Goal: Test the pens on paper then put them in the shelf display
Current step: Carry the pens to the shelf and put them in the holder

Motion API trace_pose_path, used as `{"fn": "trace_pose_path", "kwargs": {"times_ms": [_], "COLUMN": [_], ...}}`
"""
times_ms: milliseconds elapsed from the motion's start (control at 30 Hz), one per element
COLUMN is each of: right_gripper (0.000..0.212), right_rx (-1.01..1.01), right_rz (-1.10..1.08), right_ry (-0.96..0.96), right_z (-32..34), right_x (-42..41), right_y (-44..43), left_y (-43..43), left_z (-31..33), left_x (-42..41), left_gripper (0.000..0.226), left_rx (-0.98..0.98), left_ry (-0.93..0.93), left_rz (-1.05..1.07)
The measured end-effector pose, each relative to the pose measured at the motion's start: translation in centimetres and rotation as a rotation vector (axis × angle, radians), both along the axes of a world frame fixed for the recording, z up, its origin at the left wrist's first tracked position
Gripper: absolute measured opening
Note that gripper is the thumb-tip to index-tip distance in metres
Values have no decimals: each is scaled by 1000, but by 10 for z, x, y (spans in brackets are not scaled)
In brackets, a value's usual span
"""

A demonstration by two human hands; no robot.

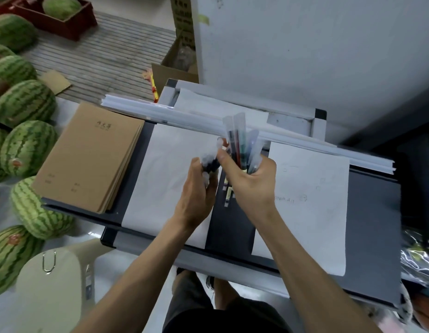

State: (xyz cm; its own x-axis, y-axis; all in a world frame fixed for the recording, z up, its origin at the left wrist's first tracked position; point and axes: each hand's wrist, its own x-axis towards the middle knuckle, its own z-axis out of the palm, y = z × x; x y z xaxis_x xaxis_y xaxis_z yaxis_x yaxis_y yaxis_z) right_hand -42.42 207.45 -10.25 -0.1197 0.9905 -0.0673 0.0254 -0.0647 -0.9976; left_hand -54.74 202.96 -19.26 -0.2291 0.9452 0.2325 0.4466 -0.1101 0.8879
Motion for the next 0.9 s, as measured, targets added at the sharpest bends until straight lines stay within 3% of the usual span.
{"fn": "trace_pose_path", "kwargs": {"times_ms": [100,400,600,733,900], "right_gripper": [12,32,57,58,57], "right_rx": [-5,-31,-7,129,217], "right_rz": [30,-116,-326,-393,-415], "right_ry": [20,-57,-71,-119,-207], "right_z": [-8,-32,-53,-68,-93], "right_x": [-2,14,27,27,28], "right_y": [-9,-13,2,8,1], "left_y": [-2,3,20,34,41], "left_z": [-1,-12,2,6,5], "left_x": [6,7,7,14,18], "left_gripper": [33,36,36,18,27], "left_rx": [8,51,267,351,329], "left_ry": [-51,15,61,40,-15], "left_rz": [56,325,345,325,298]}}
